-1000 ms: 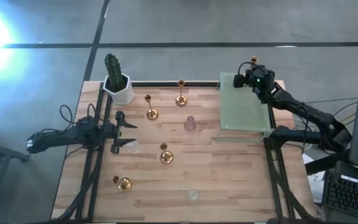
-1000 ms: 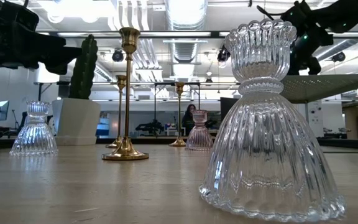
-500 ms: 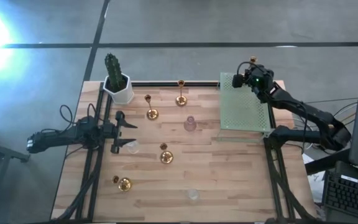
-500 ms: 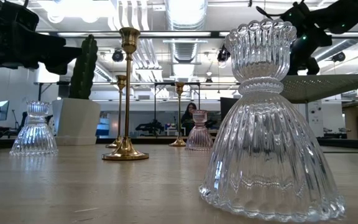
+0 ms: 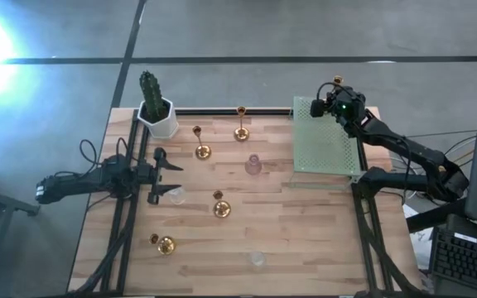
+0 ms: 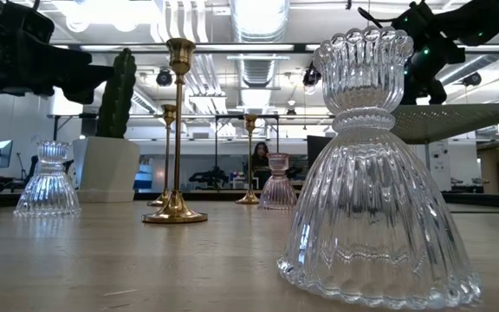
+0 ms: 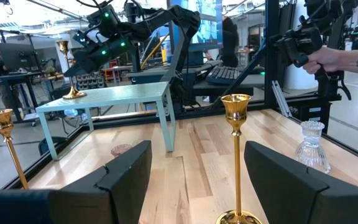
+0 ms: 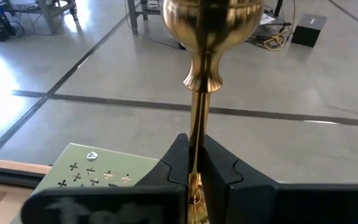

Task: Pick & Place candle stick holders
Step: Put the gold candle holder on the shelf, then adjust the shelf

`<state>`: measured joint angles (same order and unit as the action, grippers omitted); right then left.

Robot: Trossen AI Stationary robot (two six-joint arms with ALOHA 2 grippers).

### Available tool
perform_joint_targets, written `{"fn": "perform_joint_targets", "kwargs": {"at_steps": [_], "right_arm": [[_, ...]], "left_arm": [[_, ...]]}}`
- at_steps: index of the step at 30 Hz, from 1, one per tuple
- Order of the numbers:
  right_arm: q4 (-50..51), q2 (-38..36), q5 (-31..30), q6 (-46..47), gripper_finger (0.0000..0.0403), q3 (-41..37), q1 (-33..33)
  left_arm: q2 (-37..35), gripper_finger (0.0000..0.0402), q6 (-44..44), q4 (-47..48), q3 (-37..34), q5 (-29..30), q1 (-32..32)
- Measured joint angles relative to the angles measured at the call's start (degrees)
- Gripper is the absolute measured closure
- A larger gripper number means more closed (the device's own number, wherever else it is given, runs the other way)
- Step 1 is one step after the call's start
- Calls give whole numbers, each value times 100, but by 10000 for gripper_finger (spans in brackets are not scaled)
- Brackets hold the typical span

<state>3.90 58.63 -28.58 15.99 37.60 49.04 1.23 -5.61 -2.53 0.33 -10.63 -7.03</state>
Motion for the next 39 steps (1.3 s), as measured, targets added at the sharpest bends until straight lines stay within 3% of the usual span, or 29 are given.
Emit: {"fn": "perform_joint_targets", "kwargs": {"at_steps": [8, 22, 31, 39], "right_arm": [[22, -2, 44, 22, 369, 0, -2], [251, -42, 162, -154, 201, 223, -2], [2533, -122, 368, 30, 110, 1069, -8], [3567, -917, 381, -24, 112, 1600, -605]], "left_arm": [[-2, 140, 2, -1, 1, 0, 0], [0, 140, 2, -1, 1, 2, 0], [-1, 140, 1, 0, 1, 1, -1], [-2, 140, 2, -1, 1, 0, 0]]}}
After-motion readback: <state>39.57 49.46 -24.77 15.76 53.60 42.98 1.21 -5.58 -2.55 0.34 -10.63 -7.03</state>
